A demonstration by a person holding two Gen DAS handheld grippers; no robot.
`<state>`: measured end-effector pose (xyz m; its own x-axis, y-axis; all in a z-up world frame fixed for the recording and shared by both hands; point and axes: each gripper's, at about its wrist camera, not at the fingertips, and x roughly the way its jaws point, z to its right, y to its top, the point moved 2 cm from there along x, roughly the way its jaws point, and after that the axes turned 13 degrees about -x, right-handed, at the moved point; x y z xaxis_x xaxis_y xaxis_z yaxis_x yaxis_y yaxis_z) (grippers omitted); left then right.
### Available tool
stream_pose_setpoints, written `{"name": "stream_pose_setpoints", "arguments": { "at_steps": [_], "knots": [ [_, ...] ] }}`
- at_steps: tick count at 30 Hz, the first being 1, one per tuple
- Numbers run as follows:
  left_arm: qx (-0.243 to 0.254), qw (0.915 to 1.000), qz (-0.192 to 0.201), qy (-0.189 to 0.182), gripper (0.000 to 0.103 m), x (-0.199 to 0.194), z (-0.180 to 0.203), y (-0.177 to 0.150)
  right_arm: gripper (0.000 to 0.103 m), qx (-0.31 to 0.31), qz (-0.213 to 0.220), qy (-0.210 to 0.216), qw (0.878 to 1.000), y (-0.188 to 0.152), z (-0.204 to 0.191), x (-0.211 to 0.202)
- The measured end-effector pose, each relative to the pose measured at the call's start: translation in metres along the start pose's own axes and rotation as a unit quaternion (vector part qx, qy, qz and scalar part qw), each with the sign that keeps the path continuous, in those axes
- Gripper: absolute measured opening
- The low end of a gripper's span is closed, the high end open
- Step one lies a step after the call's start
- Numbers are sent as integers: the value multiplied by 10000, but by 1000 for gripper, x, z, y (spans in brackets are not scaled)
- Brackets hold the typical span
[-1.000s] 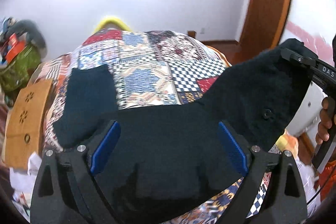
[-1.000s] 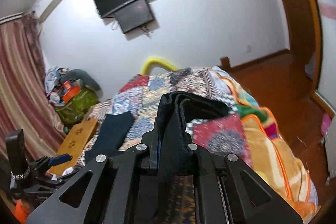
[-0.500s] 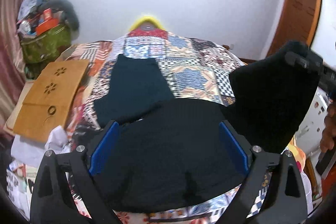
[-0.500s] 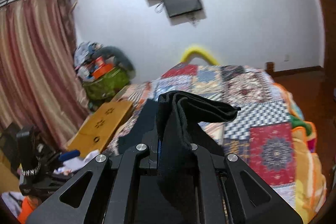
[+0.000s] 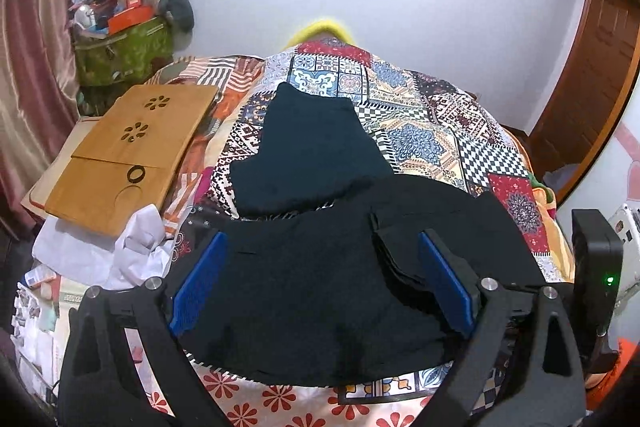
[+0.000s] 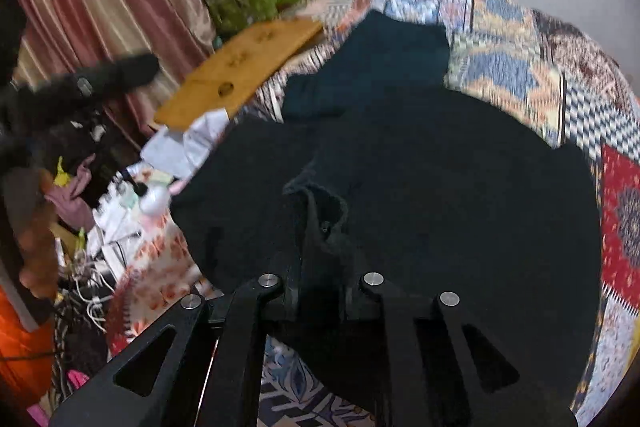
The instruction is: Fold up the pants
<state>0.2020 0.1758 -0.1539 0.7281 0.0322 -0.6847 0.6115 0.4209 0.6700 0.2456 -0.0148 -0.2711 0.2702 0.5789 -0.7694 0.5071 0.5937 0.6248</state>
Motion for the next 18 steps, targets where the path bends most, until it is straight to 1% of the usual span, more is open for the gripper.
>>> {"name": "stream_pose_setpoints", "arguments": {
  "at_steps": [1,2,4,5,7,10,12,13,14,16,17,18],
  "knots": [
    [27,10000,-4,17,96,1,1,0,21,37,-36,49,10000,-1,1,-2],
    [61,10000,-8,25,96,3,3,1,31,79,-42,137,9999,-1,2,-5],
    [121,9999,-40,5,96,7,10,4,41,133,35,261,9996,2,6,-16],
    [173,9998,-64,-19,96,10,15,6,40,146,161,413,9989,4,10,-26],
    [260,9996,-88,-51,96,13,23,8,42,173,313,425,9985,9,11,-44],
    [515,9985,-132,-112,96,23,43,12,43,255,649,228,9973,16,28,-74],
    [667,9973,-231,-185,96,32,54,14,45,270,872,-44,9958,19,45,-92],
    [785,9959,-358,-267,96,42,61,13,45,246,931,-242,9951,20,51,-98],
    [843,9950,-445,-293,96,49,65,13,45,197,960,-513,9939,19,61,-104],
    [1032,9918,-700,-261,96,71,72,11,45,165,933,-861,9918,16,74,-107],
    [1145,9896,-845,-214,96,84,74,9,45,161,890,-1021,9906,13,81,-106],
    [1249,9871,-999,-53,96,101,73,6,45,175,830,-1123,9900,9,88,-103]
  ]
}}
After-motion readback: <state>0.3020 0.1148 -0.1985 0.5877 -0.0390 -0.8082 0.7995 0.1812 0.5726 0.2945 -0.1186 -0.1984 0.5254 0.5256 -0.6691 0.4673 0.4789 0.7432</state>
